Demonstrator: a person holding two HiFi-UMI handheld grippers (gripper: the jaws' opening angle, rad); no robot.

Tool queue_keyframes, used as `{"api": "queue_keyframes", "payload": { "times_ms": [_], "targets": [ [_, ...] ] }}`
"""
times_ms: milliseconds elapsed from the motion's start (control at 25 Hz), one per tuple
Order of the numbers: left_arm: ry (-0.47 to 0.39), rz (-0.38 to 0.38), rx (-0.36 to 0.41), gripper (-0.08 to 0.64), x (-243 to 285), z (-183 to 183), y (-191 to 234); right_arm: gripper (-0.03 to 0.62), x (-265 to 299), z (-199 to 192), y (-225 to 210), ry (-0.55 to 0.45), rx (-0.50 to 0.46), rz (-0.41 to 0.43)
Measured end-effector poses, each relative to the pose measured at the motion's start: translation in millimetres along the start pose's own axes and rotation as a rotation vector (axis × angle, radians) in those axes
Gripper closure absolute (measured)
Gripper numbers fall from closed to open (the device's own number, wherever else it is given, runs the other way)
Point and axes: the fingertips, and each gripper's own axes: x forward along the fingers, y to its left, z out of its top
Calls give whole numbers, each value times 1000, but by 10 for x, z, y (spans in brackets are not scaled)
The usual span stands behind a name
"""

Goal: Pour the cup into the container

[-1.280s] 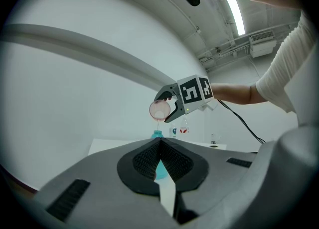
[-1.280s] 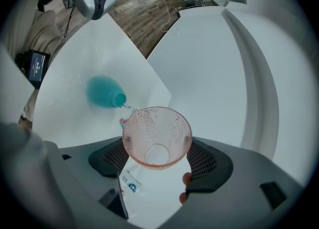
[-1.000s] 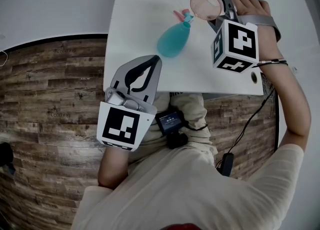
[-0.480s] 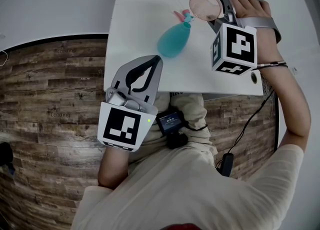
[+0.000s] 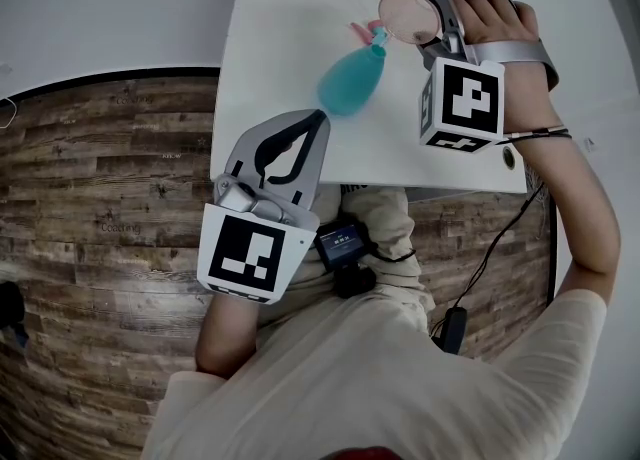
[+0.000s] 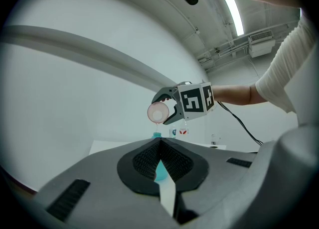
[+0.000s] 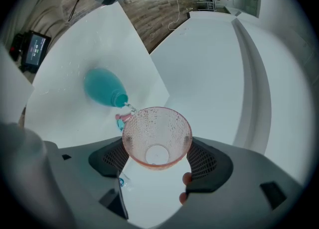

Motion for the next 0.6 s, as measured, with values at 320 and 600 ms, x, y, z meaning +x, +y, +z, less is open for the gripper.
{"api": "queue_keyframes", "payload": {
  "times_ms": [320, 600],
  "targets": [
    [1, -2, 0, 549, 3, -1, -11, 221, 6, 17, 33, 10, -34, -20],
    [-2, -3, 2, 549, -3, 5, -20, 221, -21, 63, 37, 22, -93, -68]
  ]
}}
